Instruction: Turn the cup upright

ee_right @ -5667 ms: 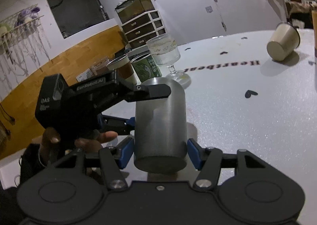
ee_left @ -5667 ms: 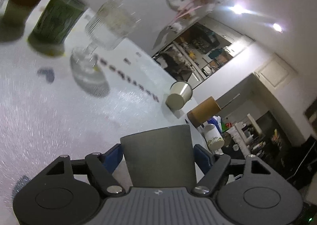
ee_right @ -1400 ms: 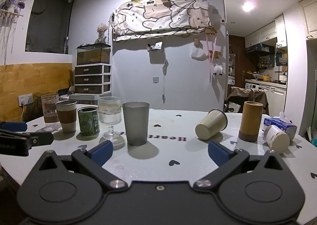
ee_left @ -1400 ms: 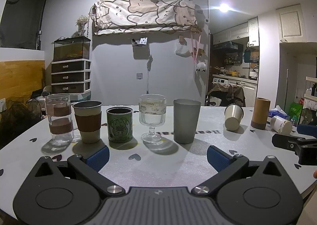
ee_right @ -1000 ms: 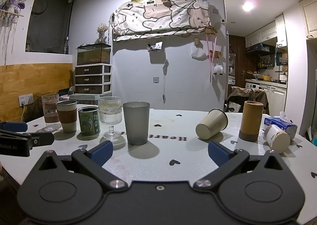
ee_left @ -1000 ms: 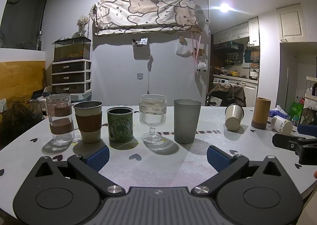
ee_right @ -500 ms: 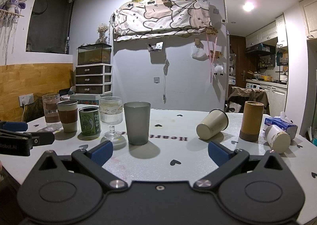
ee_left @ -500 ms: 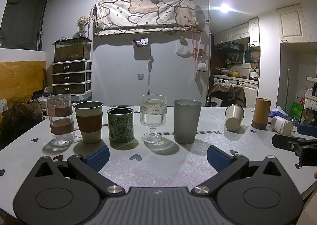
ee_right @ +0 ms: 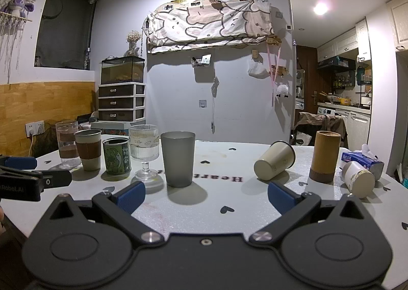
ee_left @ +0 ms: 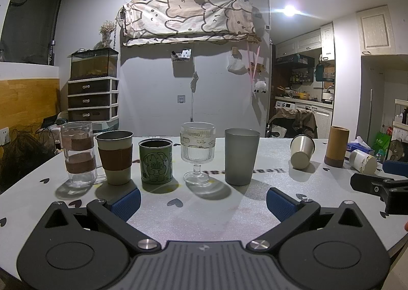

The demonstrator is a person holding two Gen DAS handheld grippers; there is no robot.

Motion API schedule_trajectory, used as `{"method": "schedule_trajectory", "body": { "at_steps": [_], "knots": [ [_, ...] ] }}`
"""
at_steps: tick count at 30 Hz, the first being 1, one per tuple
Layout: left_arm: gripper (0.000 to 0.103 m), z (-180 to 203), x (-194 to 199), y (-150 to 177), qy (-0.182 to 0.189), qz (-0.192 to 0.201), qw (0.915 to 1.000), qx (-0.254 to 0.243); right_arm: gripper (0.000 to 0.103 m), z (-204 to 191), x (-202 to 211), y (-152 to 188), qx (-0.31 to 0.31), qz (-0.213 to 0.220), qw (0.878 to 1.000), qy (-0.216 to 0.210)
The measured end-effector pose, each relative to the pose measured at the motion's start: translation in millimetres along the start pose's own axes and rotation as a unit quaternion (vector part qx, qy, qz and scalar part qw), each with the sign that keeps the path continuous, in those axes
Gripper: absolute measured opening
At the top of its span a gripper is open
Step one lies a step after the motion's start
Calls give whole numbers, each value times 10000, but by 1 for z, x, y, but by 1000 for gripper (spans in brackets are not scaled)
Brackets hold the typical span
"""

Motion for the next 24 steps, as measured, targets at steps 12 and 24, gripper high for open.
{"method": "schedule_trajectory", "body": {
  "at_steps": [12,24],
  "knots": [
    [103,0,0,0,0,1,10000,-2,103,0,0,0,0,-1,10000,0],
    [103,-2,1,0,-15,-1,10000,14,103,0,0,0,-1,-2,10000,2]
  ]
}}
Point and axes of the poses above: each gripper's, at about its wrist camera, not at the fingertips, and x roughly against the way its jaws point, z to its right, y to its underside, the point moved 7 cm from there along -x, roughly the way its jaws point, and after that the axes turned 3 degrees about -x, right-handed, at the moved point
